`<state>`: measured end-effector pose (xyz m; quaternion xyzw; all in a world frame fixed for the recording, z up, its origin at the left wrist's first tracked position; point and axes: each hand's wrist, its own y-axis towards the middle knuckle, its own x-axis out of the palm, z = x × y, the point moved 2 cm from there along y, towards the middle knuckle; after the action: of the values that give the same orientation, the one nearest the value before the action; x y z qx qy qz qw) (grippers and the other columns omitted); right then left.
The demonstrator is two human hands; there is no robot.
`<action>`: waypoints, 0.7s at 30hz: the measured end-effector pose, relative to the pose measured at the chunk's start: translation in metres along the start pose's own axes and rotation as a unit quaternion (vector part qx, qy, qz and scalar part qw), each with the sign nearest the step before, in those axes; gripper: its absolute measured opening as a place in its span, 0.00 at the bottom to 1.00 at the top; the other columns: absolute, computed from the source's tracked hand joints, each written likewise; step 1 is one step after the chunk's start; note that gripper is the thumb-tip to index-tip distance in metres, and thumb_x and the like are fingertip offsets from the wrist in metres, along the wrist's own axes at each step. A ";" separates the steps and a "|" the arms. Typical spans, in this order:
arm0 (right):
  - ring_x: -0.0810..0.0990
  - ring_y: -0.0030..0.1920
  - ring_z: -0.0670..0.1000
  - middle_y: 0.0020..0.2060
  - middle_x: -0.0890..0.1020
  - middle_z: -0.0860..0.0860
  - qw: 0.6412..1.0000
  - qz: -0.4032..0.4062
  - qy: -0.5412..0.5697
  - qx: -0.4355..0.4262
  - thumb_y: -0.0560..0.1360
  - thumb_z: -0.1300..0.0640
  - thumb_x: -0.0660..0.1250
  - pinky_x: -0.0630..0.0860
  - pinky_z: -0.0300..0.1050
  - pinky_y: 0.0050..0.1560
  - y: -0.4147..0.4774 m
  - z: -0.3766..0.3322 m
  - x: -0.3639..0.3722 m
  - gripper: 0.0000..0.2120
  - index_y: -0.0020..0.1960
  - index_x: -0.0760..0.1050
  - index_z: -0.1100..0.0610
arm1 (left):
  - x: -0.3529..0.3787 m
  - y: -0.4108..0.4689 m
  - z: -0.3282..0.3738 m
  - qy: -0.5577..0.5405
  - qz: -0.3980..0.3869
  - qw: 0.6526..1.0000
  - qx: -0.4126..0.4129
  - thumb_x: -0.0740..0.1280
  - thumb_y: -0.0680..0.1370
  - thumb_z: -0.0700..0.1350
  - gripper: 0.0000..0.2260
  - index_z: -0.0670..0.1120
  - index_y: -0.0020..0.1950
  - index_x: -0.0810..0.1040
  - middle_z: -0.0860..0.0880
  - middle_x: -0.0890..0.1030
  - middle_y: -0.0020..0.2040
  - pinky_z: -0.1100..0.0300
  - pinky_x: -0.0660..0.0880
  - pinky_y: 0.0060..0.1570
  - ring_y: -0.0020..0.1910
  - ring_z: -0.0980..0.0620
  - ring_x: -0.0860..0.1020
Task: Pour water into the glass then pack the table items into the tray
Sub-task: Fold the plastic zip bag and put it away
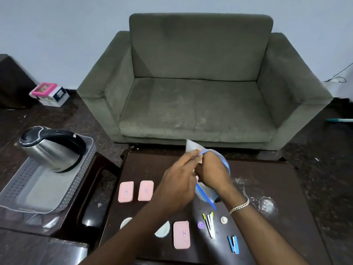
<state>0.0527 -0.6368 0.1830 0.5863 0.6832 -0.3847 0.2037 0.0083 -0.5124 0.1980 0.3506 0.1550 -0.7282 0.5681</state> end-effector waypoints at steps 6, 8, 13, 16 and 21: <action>0.78 0.50 0.55 0.42 0.80 0.56 0.985 -0.033 -0.165 0.051 0.84 0.61 0.57 0.66 0.40 0.35 0.006 0.014 0.012 0.19 0.34 0.62 0.54 | 0.005 -0.015 0.013 -0.042 -0.024 0.998 0.030 0.57 0.74 0.38 0.26 0.44 0.72 0.76 0.55 0.72 0.75 0.68 0.69 0.69 0.69 0.62 0.73; 0.77 0.45 0.53 0.39 0.79 0.54 0.985 -0.031 -0.165 0.032 0.83 0.62 0.57 0.65 0.41 0.34 0.006 0.008 0.013 0.18 0.35 0.64 0.54 | 0.004 -0.013 0.009 -0.034 -0.020 0.999 0.010 0.58 0.74 0.38 0.26 0.44 0.72 0.76 0.56 0.72 0.75 0.65 0.70 0.69 0.69 0.61 0.74; 0.80 0.49 0.55 0.51 0.82 0.57 0.996 -0.010 -0.062 -0.061 0.82 0.62 0.61 0.72 0.44 0.49 0.004 -0.007 0.023 0.10 0.59 0.78 0.63 | -0.007 0.004 -0.021 0.028 -0.003 0.994 -0.102 0.63 0.75 0.35 0.27 0.48 0.74 0.75 0.56 0.70 0.76 0.57 0.69 0.70 0.72 0.56 0.72; 0.82 0.53 0.59 0.52 0.83 0.58 0.991 -0.036 -0.078 -0.105 0.80 0.62 0.62 0.77 0.47 0.51 0.000 -0.011 0.028 0.11 0.59 0.79 0.61 | -0.007 0.009 -0.035 0.039 -0.004 0.991 -0.129 0.65 0.76 0.35 0.25 0.48 0.73 0.76 0.55 0.72 0.75 0.60 0.68 0.69 0.71 0.54 0.73; 0.81 0.45 0.55 0.43 0.84 0.51 0.974 -0.012 -0.165 -0.154 0.72 0.59 0.63 0.61 0.42 0.36 -0.005 -0.017 0.036 0.07 0.45 0.80 0.53 | -0.004 0.015 -0.046 0.050 -0.011 0.983 -0.175 0.64 0.74 0.34 0.27 0.47 0.72 0.77 0.54 0.73 0.74 0.50 0.73 0.65 0.70 0.49 0.74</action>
<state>0.0430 -0.6004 0.1687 0.4684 0.6982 -0.3688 0.3964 0.0386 -0.4857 0.1704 0.2799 0.3127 -0.6776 0.6039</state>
